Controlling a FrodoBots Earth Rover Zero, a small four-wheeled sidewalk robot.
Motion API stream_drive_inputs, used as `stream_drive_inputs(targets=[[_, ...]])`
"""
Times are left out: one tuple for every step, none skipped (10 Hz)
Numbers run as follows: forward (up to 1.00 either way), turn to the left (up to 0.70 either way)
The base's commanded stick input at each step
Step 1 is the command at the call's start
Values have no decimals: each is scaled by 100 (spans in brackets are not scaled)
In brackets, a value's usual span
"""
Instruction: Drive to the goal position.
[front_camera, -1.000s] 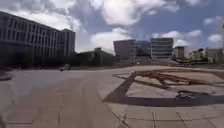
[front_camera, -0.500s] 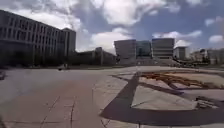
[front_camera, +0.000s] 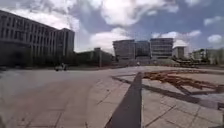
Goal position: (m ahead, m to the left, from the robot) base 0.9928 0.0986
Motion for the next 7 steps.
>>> stream_drive_inputs(targets=[[100, 0], [100, 0], [100, 0], [100, 0], [100, 0], [100, 0], [100, 0]])
